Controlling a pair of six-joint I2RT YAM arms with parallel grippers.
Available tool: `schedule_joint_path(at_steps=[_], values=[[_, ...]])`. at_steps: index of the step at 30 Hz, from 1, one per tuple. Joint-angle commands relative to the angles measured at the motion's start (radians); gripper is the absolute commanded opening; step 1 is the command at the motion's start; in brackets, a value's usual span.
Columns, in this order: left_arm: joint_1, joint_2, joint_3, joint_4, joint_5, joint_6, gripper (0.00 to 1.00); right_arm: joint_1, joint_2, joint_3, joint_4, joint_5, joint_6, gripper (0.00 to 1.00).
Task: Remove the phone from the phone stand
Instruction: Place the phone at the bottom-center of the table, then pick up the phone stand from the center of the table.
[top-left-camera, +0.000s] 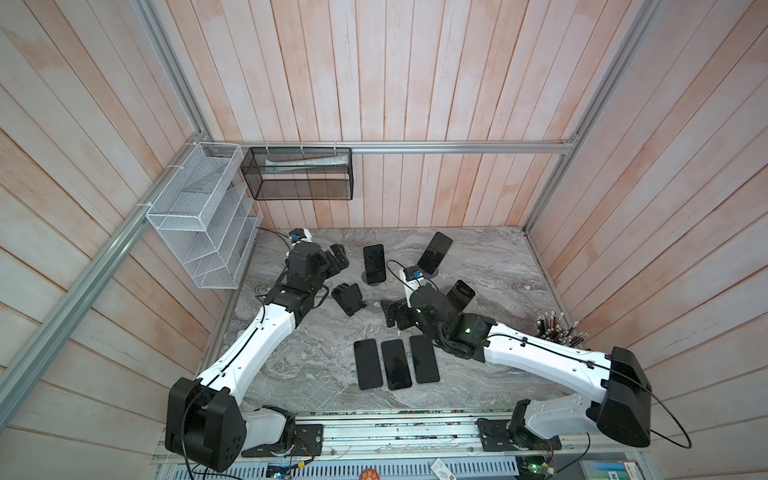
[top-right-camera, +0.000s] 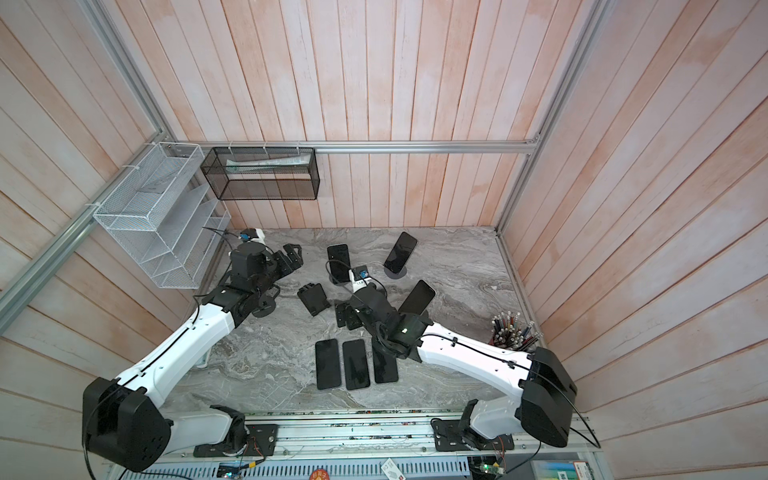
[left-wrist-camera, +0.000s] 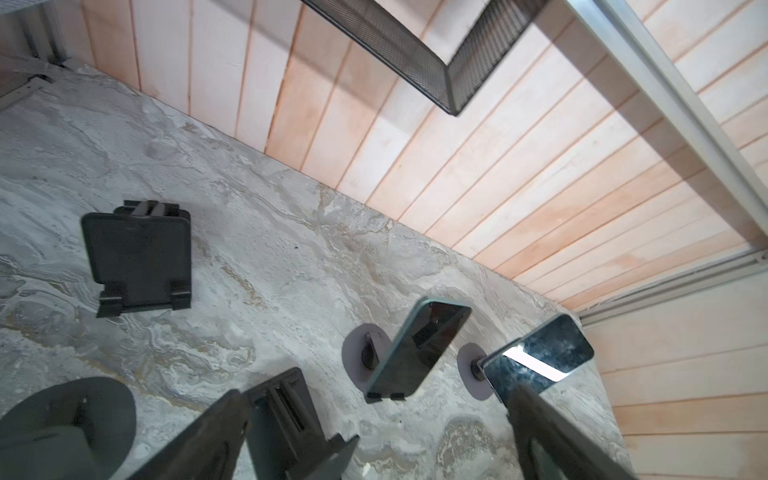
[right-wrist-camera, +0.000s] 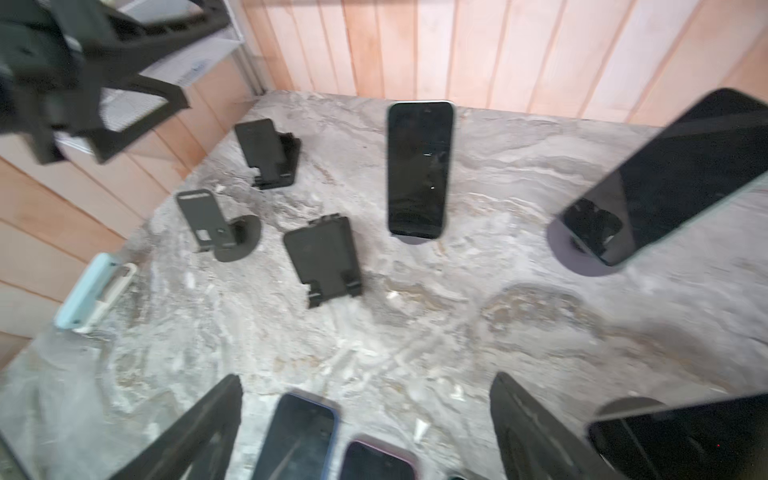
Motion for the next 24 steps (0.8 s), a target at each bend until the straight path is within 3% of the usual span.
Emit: schedule_joint_path(at_steps=[1, 6, 10, 16, 24], values=[[-0.088, 0.054, 0.036, -0.168, -0.229, -0.038, 1.00, -0.070, -0.092, -0.095, 0.091, -0.045, -0.090, 0.96], [-0.208, 0.143, 0.038, -0.224, -0.286, -0.180, 1.00, -0.175, -0.135, -0.187, 0.224, -0.138, -0.127, 0.98], [-0.237, 0.243, 0.059, -0.290, -0.305, -0.290, 1.00, -0.202, -0.119, -0.219, 0.272, -0.147, -0.169, 0.98], [-0.243, 0.379, 0.109, -0.337, -0.307, -0.328, 1.00, -0.243, -0.147, -0.319, 0.388, -0.179, -0.184, 0.98], [-0.239, 0.462, 0.162, -0.341, -0.334, -0.307, 1.00, -0.264, -0.172, -0.429, 0.503, -0.183, -0.140, 0.98]])
